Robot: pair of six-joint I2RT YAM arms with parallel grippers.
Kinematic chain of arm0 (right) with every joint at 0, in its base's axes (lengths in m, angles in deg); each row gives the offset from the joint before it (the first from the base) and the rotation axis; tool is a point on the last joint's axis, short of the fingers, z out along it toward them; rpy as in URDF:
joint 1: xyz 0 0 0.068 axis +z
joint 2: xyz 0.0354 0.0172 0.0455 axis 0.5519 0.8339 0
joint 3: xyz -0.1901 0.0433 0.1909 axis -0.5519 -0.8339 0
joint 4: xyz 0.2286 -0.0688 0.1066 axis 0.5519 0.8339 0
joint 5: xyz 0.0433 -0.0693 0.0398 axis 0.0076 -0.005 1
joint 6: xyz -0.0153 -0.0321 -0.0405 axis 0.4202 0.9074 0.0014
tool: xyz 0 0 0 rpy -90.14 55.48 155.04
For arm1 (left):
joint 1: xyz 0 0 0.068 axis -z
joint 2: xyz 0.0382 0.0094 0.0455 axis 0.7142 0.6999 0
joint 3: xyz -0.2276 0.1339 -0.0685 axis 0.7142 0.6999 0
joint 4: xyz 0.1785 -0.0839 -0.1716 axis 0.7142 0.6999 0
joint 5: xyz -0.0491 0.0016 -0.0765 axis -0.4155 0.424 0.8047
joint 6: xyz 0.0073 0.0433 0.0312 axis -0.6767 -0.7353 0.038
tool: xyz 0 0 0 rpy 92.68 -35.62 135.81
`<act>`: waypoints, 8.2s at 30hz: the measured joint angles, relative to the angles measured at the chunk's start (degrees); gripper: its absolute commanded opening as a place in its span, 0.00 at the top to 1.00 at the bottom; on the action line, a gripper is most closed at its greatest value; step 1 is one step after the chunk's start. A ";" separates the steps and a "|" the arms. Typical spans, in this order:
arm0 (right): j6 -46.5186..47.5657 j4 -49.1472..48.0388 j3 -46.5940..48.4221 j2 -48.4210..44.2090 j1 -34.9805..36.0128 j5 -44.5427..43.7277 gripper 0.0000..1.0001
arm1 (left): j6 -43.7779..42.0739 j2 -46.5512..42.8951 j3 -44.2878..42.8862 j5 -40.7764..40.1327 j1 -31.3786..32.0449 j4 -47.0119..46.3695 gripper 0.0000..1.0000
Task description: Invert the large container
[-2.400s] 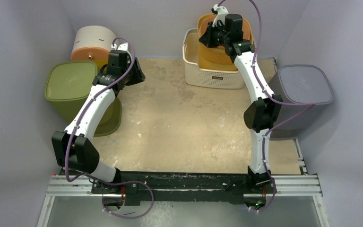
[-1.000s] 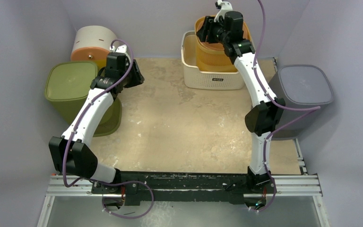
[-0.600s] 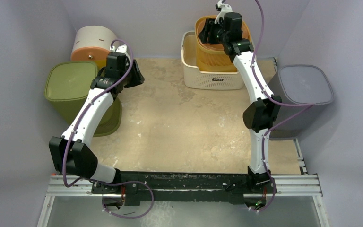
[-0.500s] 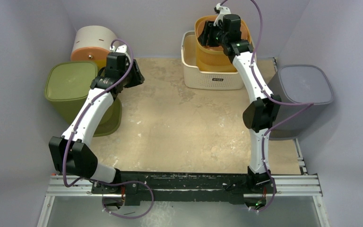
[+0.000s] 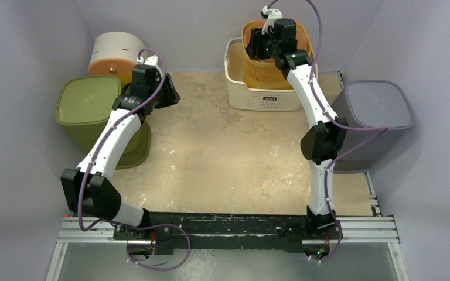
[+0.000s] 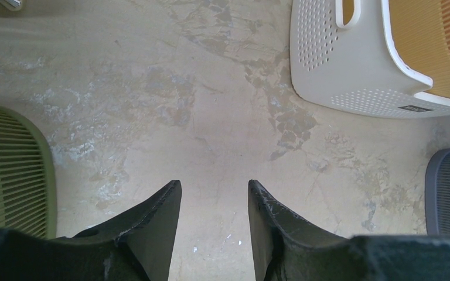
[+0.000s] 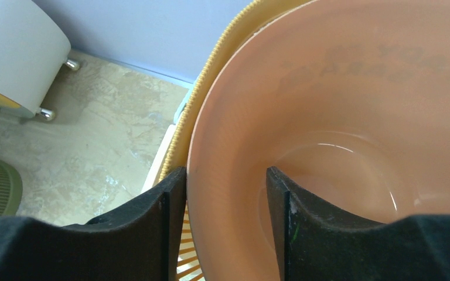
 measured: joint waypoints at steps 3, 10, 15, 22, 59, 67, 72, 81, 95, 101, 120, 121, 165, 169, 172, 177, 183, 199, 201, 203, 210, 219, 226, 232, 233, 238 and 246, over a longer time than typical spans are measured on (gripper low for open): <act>1.38 -0.11 0.00 0.00 0.28 -0.02 0.60 | 0.00 0.11 -0.15 0.15 0.00 0.02 0.55; 3.89 -0.39 0.00 0.00 0.76 0.52 0.85 | 0.04 0.20 -1.01 0.48 0.00 0.33 0.52; 4.74 -0.26 0.22 0.04 0.87 0.66 1.00 | 0.11 0.20 -1.70 0.68 0.00 0.39 0.47; 4.24 1.66 2.73 0.87 0.57 0.50 1.00 | 0.39 0.20 -1.70 0.87 0.00 0.46 0.42; -1.99 -7.87 0.13 -23.12 -0.66 1.60 1.00 | 0.55 -4.42 -3.52 1.05 0.00 1.14 0.39; -5.29 -13.81 -3.17 -34.45 -0.66 6.51 1.00 | 0.55 -6.69 -4.98 0.74 0.00 1.90 0.39; -7.61 -15.47 -0.74 -36.33 -0.09 10.69 1.00 | 0.35 -6.78 -9.20 -2.16 0.00 4.09 0.36; -9.60 -13.35 -9.25 -37.42 10.93 13.75 1.00 | 1.09 -9.55 -17.20 -5.44 0.00 2.80 0.35; -13.66 -7.65 -32.39 -40.63 30.10 6.73 1.00 | 6.54 -14.51 -18.97 -7.82 0.00 -0.26 0.33; -12.00 -5.64 -37.20 -40.15 39.36 -4.76 1.00 | 8.57 -17.14 -18.01 -7.26 0.00 -1.33 0.33; -12.11 -8.50 -52.46 -34.45 41.90 -23.74 0.60 | 9.05 -18.23 -15.72 -6.19 0.00 2.56 0.32; -11.82 -7.74 -51.34 -33.48 42.12 -24.13 0.56 | 9.05 -18.27 -15.69 -6.19 0.00 2.73 0.32; -20.35 -1.42 -41.07 -33.14 43.23 -14.73 1.00 | 8.46 -18.64 -21.24 -6.25 0.00 8.07 0.30; -30.38 -20.65 -52.09 -40.41 43.21 -9.97 1.00 | 8.48 -19.10 -23.85 -6.27 0.00 8.00 0.30; -38.62 -35.26 -62.23 -44.11 42.95 -8.48 1.00 | 8.50 -19.69 -24.09 -6.27 0.00 8.09 0.30; -51.65 -54.21 -75.49 -42.32 41.53 -8.52 1.00 | 8.50 -19.54 -24.26 -6.21 0.00 8.17 0.29; -61.83 -67.65 -83.73 -38.27 40.48 -8.48 1.00 | 8.52 -18.38 -26.01 -6.03 0.02 8.20 0.29; -95.86 -117.00 -106.62 -21.59 37.38 -12.66 0.98 | 8.52 -17.22 -26.58 -5.97 0.04 8.20 0.29; -98.79 -116.98 -108.54 -21.62 35.26 -12.85 0.96 | 8.50 -17.00 -26.58 -5.99 0.04 8.20 0.28; -100.83 -117.00 -110.84 -21.84 33.31 -12.68 0.92 | 8.50 -16.85 -26.56 -6.01 0.04 8.22 0.28; -103.19 -116.98 -120.10 -23.96 23.91 -6.88 0.80 | 8.48 -16.50 -25.97 -6.01 0.04 8.13 0.28; -101.26 -116.91 -126.29 -21.99 19.56 -0.59 0.70 | 8.46 -16.15 -21.68 -5.99 0.04 7.69 0.28; -95.58 -115.10 -129.24 -16.44 15.65 5.27 0.67 | 8.46 -14.58 -19.45 -5.33 0.04 7.72 0.27; -93.42 -115.08 -128.39 -14.29 14.75 6.82 0.64 | 8.48 -13.70 -18.69 -4.50 0.04 7.67 0.27; -93.18 -115.10 -127.95 -14.01 14.64 7.15 0.63 | 8.48 -13.62 -18.69 -4.35 0.07 7.63 0.27; -92.43 -114.22 -125.04 -13.97 14.32 8.79 0.58 | 8.48 -13.55 -18.69 -4.11 0.07 7.30 0.27; -81.24 -102.75 -107.38 -23.08 13.40 12.55 0.45 | 8.48 -13.05 -18.69 -4.07 0.07 7.30 0.27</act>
